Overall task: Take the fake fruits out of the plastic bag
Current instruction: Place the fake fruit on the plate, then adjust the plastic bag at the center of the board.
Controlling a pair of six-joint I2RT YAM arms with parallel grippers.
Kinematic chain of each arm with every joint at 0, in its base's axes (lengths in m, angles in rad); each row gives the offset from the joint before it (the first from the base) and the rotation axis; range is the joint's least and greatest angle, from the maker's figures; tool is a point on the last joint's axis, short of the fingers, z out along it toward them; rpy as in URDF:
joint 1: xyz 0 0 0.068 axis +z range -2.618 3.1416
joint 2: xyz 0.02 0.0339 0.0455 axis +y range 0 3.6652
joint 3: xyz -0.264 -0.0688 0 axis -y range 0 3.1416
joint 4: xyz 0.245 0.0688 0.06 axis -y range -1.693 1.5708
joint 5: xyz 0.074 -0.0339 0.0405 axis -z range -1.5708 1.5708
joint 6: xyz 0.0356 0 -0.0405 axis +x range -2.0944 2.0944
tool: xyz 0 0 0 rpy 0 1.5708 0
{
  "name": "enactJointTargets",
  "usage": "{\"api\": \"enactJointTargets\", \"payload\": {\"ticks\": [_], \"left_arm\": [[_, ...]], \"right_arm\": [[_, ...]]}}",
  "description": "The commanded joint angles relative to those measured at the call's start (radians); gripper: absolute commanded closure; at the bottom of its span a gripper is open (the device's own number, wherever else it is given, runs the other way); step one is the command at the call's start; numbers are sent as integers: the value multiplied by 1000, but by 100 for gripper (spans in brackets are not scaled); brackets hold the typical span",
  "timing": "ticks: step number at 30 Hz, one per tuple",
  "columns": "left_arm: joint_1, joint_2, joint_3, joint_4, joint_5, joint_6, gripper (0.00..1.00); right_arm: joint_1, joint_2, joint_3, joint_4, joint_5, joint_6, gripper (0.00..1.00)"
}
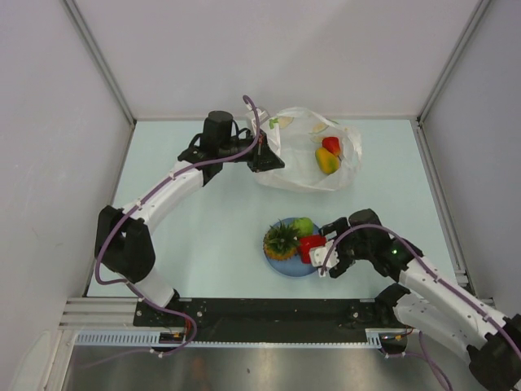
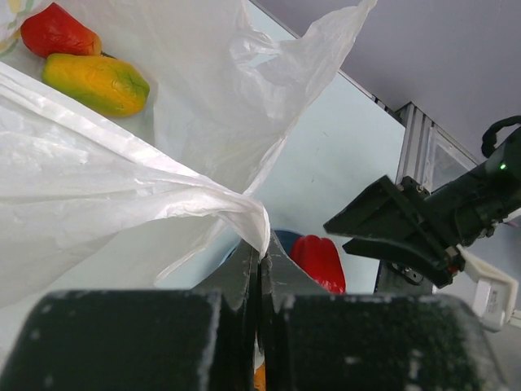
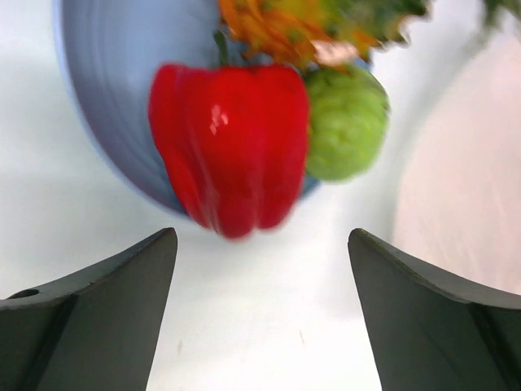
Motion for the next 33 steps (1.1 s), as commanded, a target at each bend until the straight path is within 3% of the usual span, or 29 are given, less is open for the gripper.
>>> {"api": "enactJointTargets", "payload": {"ticks": [1, 5, 9, 13, 17, 22, 28, 30, 33], "left_arm": [[-4, -19, 19, 13, 19, 9, 100], [-4, -17, 16, 14, 25, 0, 100], [-4, -16, 14, 24, 36, -15, 100], [-4, -17, 22, 8, 36, -14, 100], [-12, -33, 22, -18, 42, 11, 100], [-18, -88, -1, -56, 53, 60, 100], [-26, -158, -76, -116, 7, 158, 100], [-26, -175, -90, -131, -2, 180, 100], [-26, -174, -107, -141, -7, 200, 100]], "right_arm": [[-64, -112, 31, -88, -1, -38, 9], [-162, -128, 127, -22, -54, 45, 13], [-179, 82, 291, 184, -22, 342, 28], [-168, 262, 440, 320, -20, 500, 47], [-167, 426, 502, 483, 9, 630, 52], [-214, 647, 557, 550, 159, 736, 63], [-254, 591, 459, 350, 261, 914, 66], [-251, 494, 347, 356, 247, 910, 66], [-245, 462, 318, 409, 259, 890, 61]]}}
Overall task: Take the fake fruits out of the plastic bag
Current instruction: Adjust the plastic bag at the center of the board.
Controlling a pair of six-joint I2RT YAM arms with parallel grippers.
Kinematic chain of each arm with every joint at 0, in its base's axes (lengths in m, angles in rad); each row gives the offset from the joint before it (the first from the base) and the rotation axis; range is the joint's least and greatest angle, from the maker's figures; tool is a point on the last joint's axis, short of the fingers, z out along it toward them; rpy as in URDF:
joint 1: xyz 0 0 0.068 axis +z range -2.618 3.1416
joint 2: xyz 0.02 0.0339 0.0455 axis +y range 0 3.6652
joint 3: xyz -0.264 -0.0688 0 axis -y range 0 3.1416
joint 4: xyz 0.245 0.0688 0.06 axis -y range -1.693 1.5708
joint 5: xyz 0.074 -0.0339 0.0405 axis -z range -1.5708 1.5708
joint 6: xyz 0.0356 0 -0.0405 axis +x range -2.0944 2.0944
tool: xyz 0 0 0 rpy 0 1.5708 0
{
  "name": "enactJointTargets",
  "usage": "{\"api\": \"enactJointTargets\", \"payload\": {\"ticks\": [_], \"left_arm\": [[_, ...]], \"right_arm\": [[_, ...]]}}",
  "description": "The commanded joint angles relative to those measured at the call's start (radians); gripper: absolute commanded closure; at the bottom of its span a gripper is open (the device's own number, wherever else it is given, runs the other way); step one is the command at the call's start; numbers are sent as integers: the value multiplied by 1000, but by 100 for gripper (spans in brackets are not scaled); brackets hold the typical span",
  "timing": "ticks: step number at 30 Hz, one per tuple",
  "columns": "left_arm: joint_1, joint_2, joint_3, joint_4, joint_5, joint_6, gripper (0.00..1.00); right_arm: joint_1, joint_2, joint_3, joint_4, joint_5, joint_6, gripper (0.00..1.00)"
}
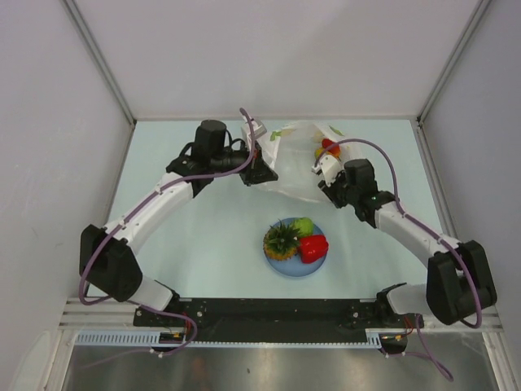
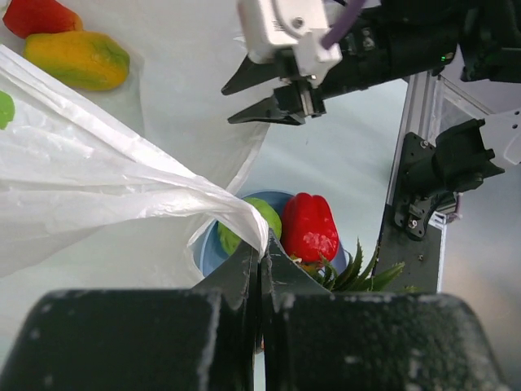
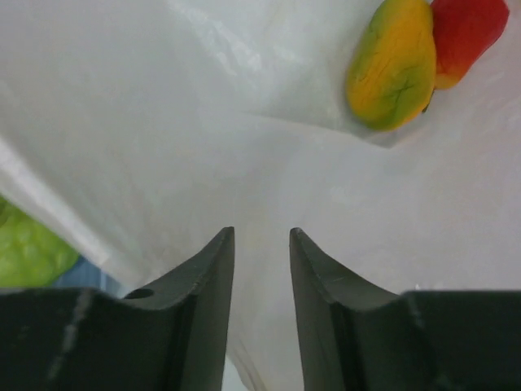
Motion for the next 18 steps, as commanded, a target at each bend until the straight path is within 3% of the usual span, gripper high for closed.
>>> {"api": "enactJointTargets", "payload": {"ticks": [1, 12, 18], "left_arm": [[-6, -26, -20, -26, -8, 70, 100], [-7, 10, 15, -38, -22, 108, 99], [-6, 3, 4, -44, -37, 126, 100]], "right_arm": [[12, -51, -12, 104, 52, 35, 59], [-43, 381, 296, 271, 154, -28, 43], [-51, 563, 391, 342, 282, -109, 20]]}}
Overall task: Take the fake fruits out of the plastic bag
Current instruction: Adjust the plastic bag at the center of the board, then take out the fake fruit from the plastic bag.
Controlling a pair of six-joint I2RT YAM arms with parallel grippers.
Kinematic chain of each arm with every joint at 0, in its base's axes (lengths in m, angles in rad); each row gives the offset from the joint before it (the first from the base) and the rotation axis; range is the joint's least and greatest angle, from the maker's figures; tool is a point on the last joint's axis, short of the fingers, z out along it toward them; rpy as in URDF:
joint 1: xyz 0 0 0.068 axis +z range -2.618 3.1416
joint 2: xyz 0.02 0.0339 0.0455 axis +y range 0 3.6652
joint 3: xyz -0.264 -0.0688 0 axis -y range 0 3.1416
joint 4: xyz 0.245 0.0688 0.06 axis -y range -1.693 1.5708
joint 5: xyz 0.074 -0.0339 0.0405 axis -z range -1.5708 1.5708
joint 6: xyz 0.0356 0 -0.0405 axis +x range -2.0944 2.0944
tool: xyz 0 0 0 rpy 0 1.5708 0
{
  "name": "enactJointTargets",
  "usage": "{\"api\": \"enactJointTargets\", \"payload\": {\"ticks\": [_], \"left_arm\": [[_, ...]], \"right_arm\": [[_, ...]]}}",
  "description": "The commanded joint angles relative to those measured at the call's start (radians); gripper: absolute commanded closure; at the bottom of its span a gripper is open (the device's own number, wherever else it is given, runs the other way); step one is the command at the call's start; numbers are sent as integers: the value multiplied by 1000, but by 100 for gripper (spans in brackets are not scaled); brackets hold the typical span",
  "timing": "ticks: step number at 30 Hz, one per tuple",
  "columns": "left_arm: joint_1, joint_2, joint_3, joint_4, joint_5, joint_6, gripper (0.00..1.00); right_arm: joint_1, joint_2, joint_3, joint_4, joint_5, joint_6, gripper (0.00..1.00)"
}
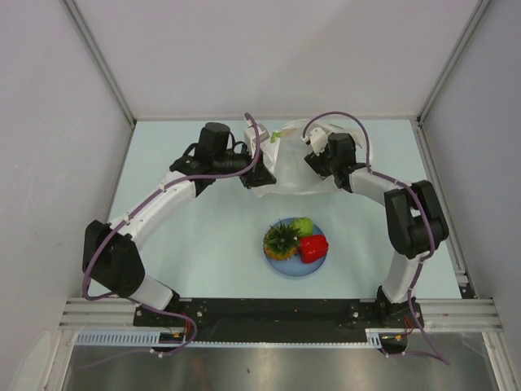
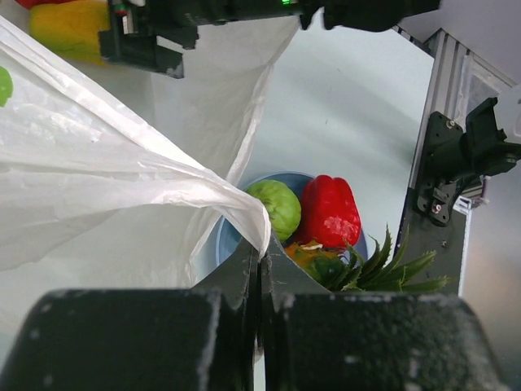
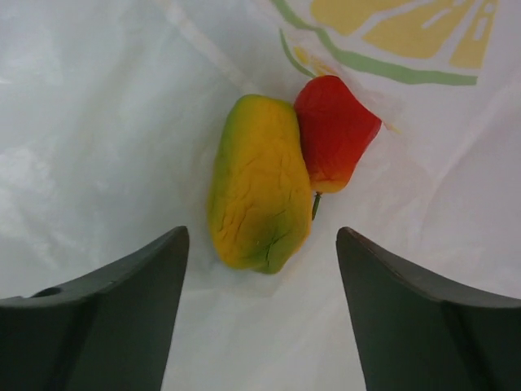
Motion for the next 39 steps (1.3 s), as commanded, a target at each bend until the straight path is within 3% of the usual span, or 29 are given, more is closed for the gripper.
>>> {"api": "enactJointTargets", "payload": {"ticks": [1, 8, 13, 16, 22, 34, 39], "left_arm": [[-5, -13, 17, 9, -7, 41, 100], [-3, -1, 40, 3, -16, 53, 100], [-3, 9, 41, 6, -11, 46, 100], [-3, 19, 41, 10, -7, 35, 100], [-3, 51, 52, 20, 4, 15, 100], [-3, 114, 113, 101, 27, -94, 100], [-3, 102, 106, 93, 7, -88, 99]], "right_arm": [[-11, 113, 101, 93, 104, -75, 18], [-24, 219, 147, 102, 112, -142, 16], [-25, 245, 152, 117, 116, -224, 30], [-31, 228, 154, 116, 98, -239, 46], [-33, 61, 149, 7, -14, -181, 61], [1, -295, 43, -270, -256, 2, 64], [68, -499, -63, -324, -335, -6, 64]]}}
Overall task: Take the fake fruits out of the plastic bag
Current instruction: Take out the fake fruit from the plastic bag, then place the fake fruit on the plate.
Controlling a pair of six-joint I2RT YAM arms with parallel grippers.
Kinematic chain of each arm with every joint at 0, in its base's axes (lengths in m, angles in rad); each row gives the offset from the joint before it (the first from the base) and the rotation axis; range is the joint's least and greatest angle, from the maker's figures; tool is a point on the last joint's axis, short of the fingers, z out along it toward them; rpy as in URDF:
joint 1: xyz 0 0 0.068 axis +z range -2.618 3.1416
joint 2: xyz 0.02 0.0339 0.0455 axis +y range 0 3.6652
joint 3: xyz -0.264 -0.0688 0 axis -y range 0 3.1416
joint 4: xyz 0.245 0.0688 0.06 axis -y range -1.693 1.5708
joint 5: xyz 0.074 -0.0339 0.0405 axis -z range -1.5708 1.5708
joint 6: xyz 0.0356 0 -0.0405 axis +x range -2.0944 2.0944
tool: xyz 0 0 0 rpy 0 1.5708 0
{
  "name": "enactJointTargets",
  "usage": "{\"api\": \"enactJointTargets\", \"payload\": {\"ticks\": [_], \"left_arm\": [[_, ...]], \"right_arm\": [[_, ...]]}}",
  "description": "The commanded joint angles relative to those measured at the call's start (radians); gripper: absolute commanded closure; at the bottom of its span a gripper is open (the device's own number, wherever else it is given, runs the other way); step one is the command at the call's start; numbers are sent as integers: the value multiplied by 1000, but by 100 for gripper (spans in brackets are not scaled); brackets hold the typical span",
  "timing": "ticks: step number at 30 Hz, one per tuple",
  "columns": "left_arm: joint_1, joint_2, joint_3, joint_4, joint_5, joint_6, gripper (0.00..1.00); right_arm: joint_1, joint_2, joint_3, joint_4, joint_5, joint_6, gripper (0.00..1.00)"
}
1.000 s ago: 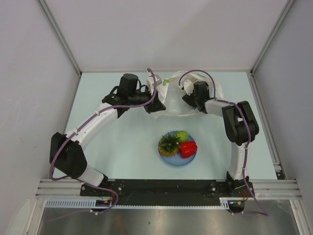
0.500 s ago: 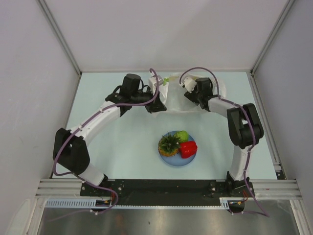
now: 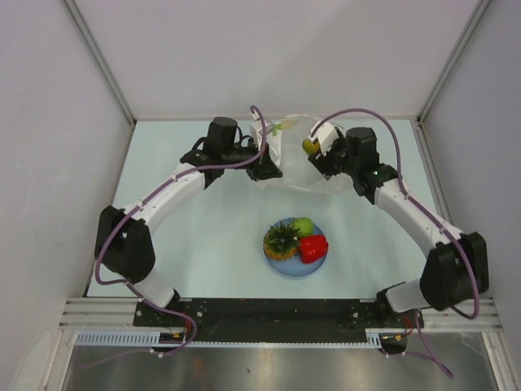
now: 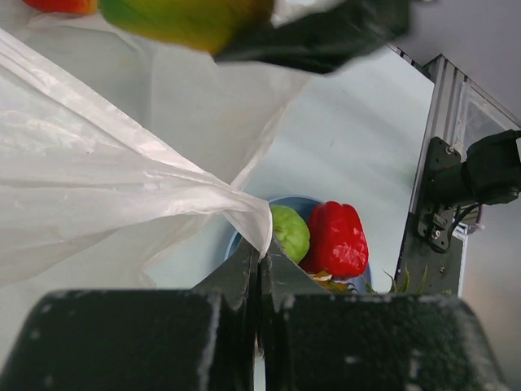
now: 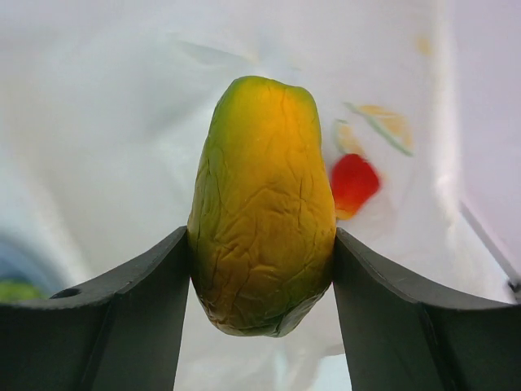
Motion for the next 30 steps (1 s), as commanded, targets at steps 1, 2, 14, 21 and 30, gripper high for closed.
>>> {"api": "enactJointTargets", "payload": {"ticks": [1, 2, 14, 21, 30], "left_arm": [[-3, -19, 27, 35, 1, -15, 100], [-3, -24, 20, 33, -5, -17, 100], [-19, -44, 8, 54, 7, -71, 99], [-19, -47, -10, 62, 10, -89, 100], [-89, -54, -33, -21, -97, 61, 100]], "right_arm": [[74, -227, -93, -93, -125, 1, 64], [85, -264, -134, -107, -137, -22, 64], [206, -701, -345, -607, -133, -320, 65], [445, -810, -431, -687, 0, -244, 66], [594, -803, -494, -610, 14, -236, 65]]}}
